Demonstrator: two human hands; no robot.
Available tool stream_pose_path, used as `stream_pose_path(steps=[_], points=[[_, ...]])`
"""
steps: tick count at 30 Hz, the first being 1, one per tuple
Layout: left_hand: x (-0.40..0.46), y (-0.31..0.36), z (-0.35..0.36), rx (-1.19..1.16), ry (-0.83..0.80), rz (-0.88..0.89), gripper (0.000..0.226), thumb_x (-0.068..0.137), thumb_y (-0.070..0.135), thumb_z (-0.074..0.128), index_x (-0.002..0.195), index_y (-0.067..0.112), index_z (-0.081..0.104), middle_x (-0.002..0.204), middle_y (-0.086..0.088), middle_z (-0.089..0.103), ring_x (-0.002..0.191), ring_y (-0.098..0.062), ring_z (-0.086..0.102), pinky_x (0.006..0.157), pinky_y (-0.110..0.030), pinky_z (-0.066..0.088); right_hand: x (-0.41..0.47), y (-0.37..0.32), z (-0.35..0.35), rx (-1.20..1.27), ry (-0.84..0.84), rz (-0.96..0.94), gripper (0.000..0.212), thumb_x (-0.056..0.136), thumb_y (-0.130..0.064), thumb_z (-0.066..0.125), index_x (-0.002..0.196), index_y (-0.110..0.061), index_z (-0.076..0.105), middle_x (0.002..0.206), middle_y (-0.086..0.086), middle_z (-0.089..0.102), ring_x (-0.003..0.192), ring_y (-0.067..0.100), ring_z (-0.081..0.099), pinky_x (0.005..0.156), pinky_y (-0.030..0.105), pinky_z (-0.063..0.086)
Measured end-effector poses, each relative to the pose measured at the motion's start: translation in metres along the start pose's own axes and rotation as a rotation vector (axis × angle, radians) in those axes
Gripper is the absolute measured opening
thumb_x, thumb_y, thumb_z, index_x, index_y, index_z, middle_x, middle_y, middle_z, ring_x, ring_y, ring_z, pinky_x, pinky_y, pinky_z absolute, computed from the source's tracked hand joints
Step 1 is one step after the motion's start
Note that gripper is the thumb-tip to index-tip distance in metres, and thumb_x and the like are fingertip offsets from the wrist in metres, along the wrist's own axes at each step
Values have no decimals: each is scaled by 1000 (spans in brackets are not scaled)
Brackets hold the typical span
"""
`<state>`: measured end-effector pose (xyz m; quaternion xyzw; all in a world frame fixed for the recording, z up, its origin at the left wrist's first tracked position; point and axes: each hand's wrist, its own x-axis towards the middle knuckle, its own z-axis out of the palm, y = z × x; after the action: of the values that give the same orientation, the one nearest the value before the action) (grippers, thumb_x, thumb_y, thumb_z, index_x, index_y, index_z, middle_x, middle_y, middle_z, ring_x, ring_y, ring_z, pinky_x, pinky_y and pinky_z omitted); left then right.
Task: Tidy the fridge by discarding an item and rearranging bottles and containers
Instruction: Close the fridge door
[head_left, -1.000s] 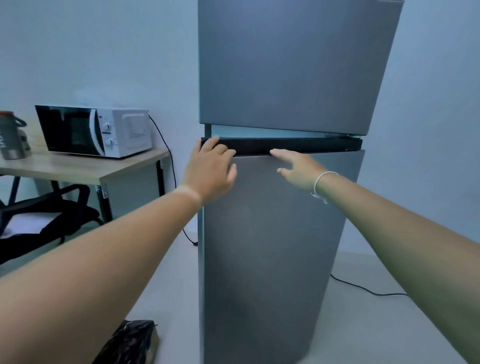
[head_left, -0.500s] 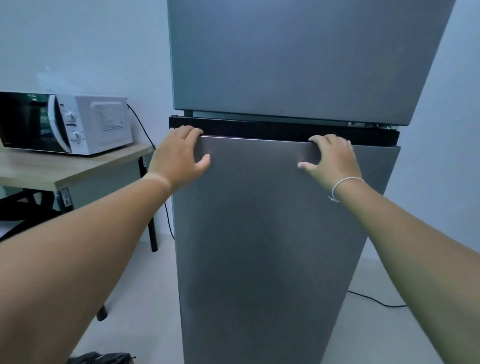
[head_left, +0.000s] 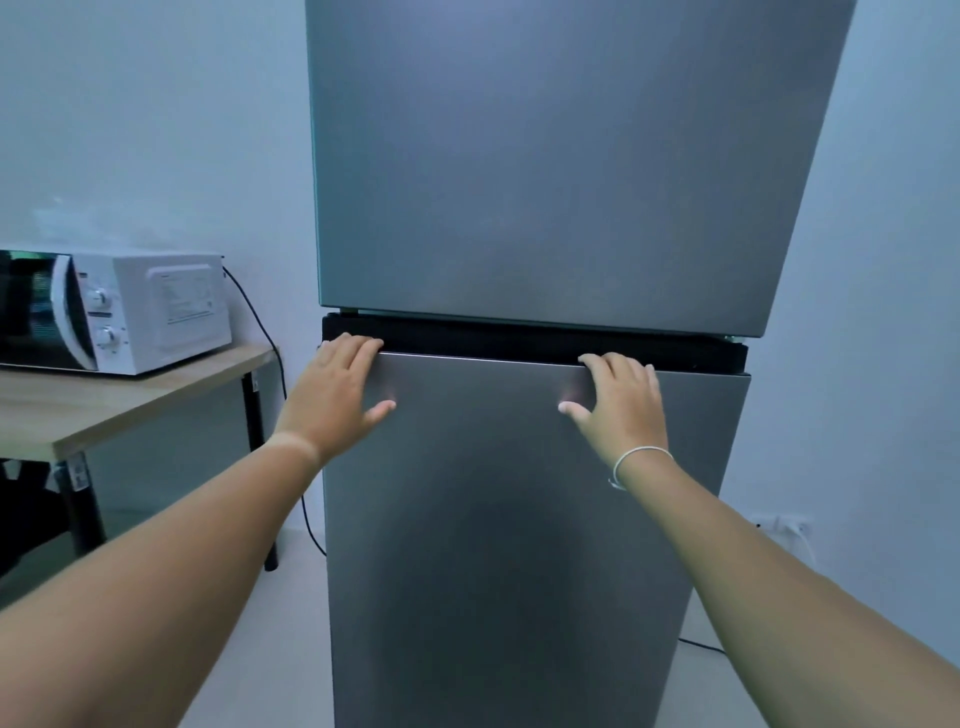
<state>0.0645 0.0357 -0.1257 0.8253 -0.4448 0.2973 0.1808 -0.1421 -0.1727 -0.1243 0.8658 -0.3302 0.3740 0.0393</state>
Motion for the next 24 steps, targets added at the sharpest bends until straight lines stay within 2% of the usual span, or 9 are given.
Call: stream_pose_path(steps=[14, 19, 24], points=[[7, 0, 6, -26, -11, -28, 71, 83, 36, 66, 141, 5, 40, 144, -13, 45, 140, -32, 34, 119, -40, 25, 2, 0, 3, -1, 16, 6, 59, 81, -38, 64, 134, -18, 47, 131, 4, 52, 129, 24, 41, 119, 41, 13], [4, 8, 2, -1, -61, -70, 74, 86, 32, 61, 147, 6, 28, 153, -10, 34, 147, -29, 21, 122, -36, 17, -5, -2, 1, -4, -53, 7, 67, 85, -33, 60, 144, -19, 31, 144, 3, 38, 140, 22, 26, 121, 38, 10], [10, 14, -13, 98, -222, -84, 79, 86, 26, 54, 151, 8, 13, 158, -6, 22, 149, -27, 13, 122, -33, 15, -8, 1, -12, -18, -199, -23, 78, 87, -26, 57, 150, -20, 11, 154, 1, 20, 148, 21, 7, 121, 37, 13]])
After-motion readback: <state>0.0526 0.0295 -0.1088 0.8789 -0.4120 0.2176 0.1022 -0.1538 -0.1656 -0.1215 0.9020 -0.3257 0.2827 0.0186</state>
